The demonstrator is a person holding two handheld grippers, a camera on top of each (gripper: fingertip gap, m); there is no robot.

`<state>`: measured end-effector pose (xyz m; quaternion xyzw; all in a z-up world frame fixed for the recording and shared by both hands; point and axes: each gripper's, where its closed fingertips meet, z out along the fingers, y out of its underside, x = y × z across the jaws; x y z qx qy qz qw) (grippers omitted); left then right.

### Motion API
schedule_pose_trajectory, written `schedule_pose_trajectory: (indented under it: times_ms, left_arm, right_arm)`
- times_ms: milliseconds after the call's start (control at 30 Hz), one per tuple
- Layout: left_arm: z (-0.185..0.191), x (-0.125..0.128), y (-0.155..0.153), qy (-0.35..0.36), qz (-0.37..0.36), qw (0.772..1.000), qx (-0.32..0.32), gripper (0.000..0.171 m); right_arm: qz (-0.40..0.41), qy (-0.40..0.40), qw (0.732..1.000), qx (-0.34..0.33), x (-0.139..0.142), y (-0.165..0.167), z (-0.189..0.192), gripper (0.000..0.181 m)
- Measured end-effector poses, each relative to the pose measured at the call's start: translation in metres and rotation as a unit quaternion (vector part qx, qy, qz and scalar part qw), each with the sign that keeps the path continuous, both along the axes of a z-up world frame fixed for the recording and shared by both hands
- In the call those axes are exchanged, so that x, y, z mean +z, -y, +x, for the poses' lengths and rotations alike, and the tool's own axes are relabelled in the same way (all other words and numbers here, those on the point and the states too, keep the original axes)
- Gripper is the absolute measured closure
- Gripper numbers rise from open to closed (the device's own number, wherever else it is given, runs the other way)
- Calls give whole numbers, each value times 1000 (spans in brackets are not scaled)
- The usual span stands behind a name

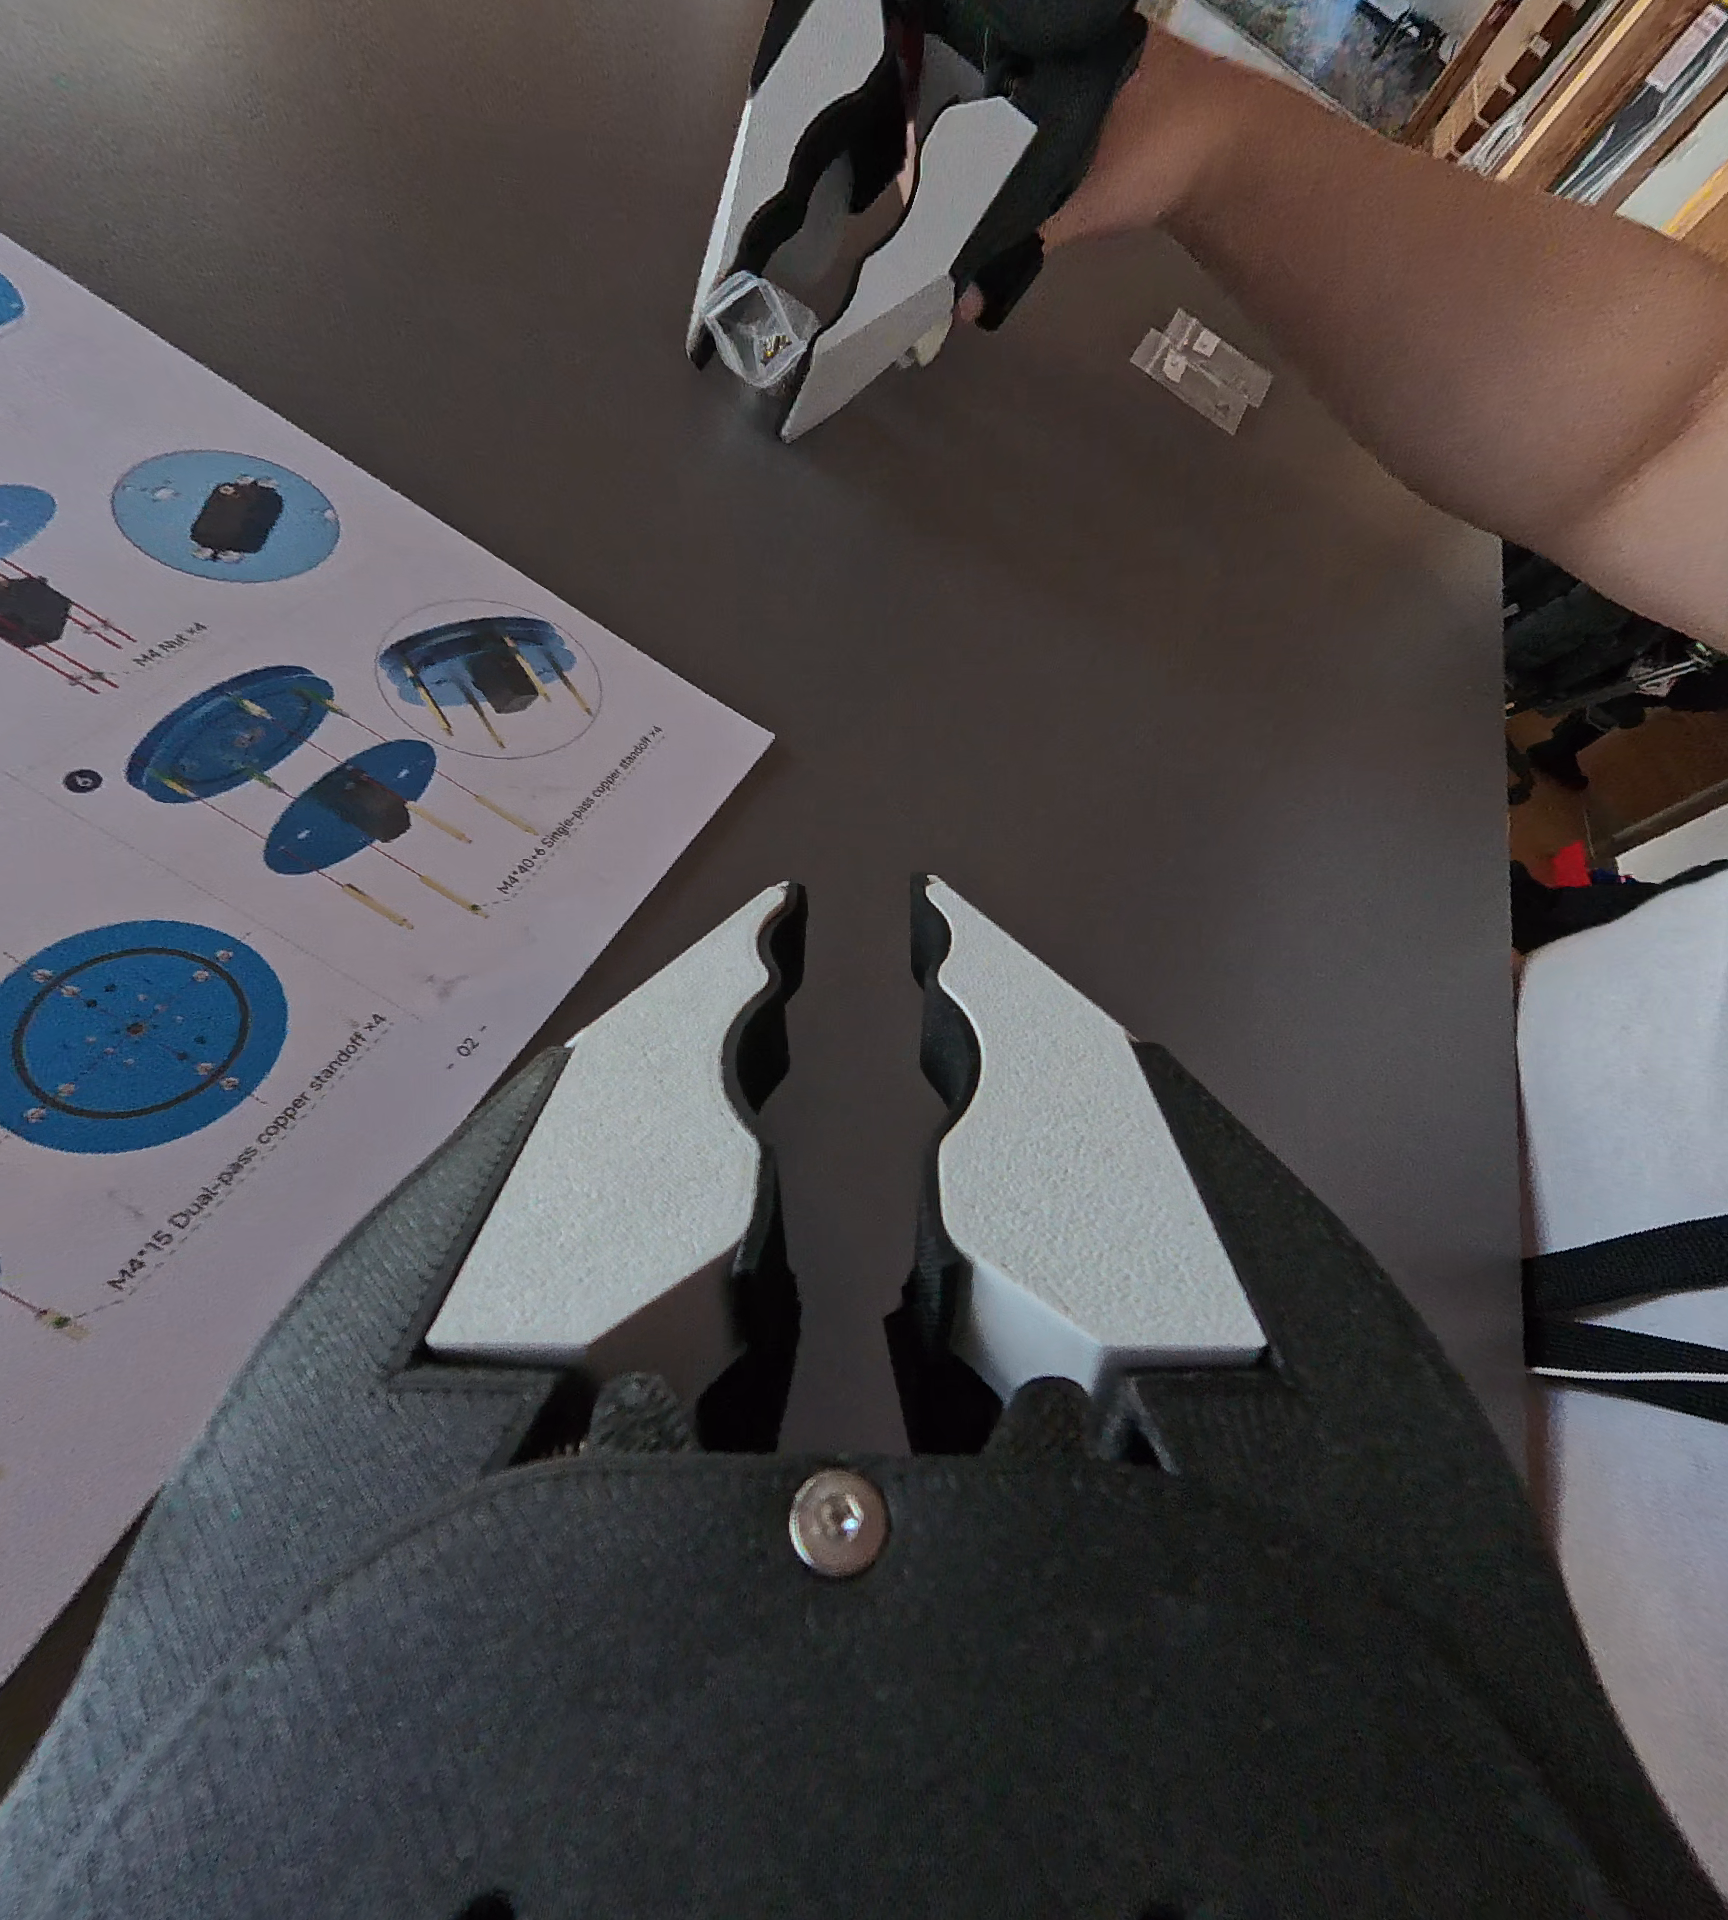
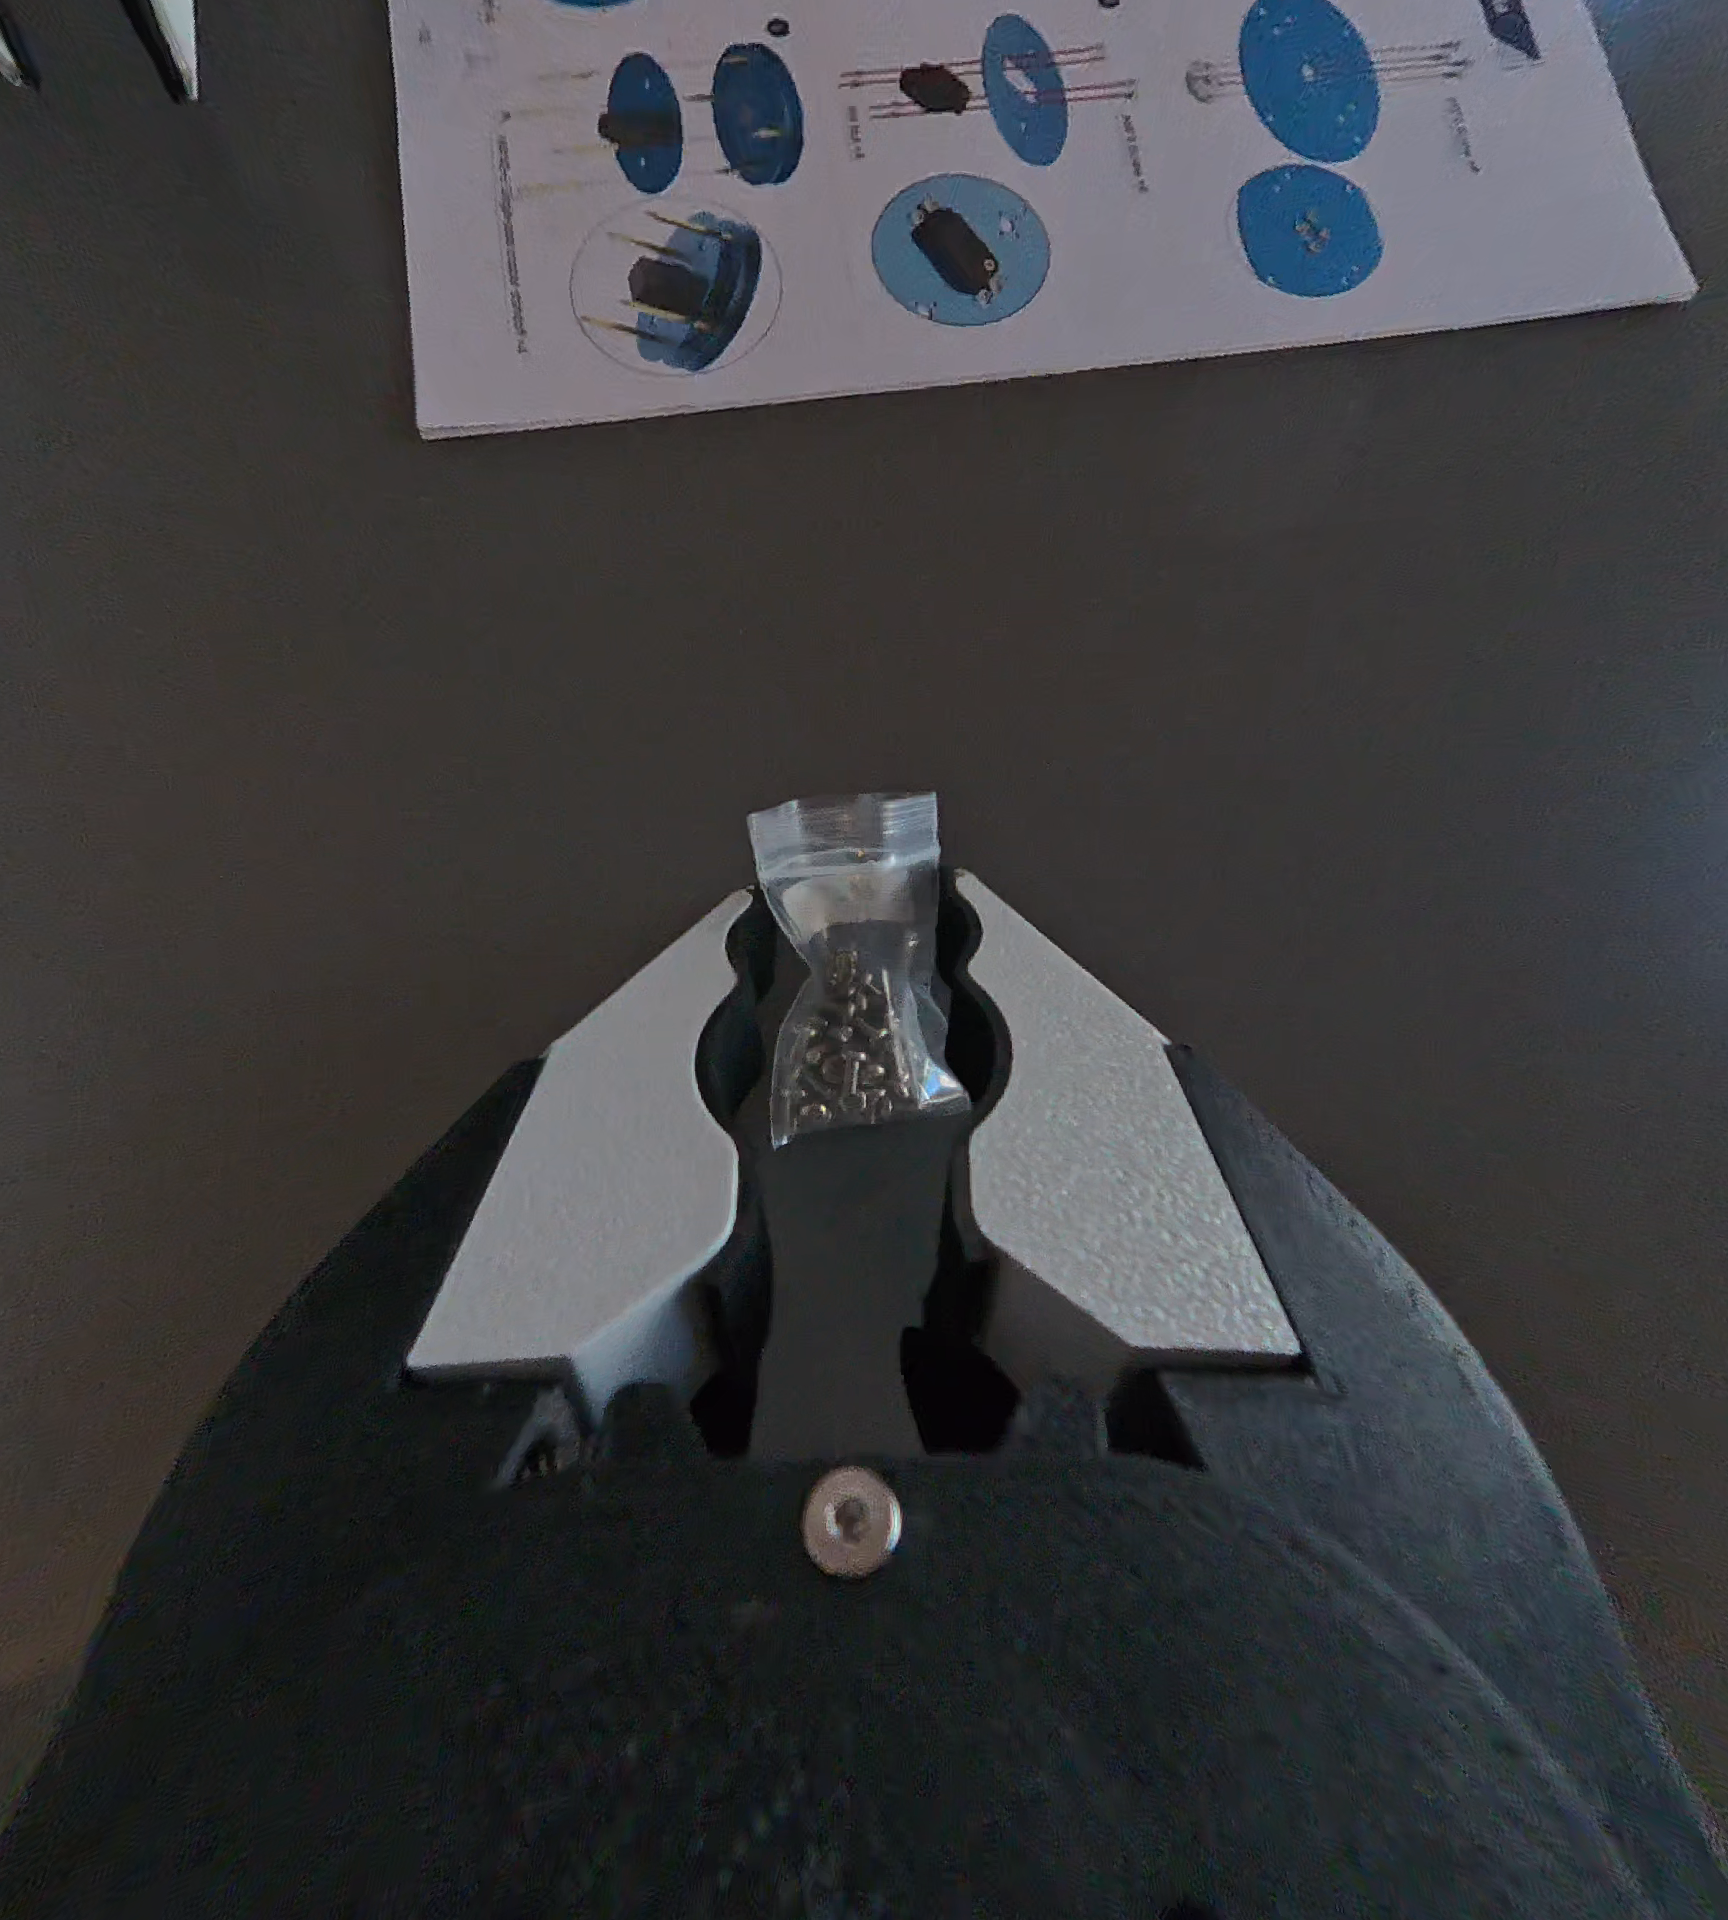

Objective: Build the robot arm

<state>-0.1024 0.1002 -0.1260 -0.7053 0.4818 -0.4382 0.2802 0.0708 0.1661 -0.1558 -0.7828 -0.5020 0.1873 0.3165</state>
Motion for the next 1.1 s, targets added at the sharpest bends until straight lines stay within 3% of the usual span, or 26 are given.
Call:
schedule_pose_trajectory:
  times_ms: [167,467,600,733,800,933,1100]
  left_arm:
    - [-1,0,-2,2,-4,1000,5,154]
    - [0,-2,-3,-4,-6,1000,5,155]
    - [-1,-2,-3,-3,-10,1000,6,155]
    - [-1,-3,-4,-4,-13,1000,7,155]
    - [0,-3,-3,-6,-12,1000,5,155]
    - [0,-5,-2,-11,-5,1000,3,155]
    - [0,-4,-2,-9,-6,1000,4,155]
  right_arm:
    - [2,-38,999,-1,0,-1,4,142]
    - [-22,-59,998,1,0,2,4,162]
    - [50,61,997,14,2,1,8,163]
    - [148,252,955,58,8,3,15,167]
    - [170,279,941,82,8,4,8,168]
    - [126,199,969,73,2,5,-3,166]
    - [12,31,998,60,2,3,-1,141]
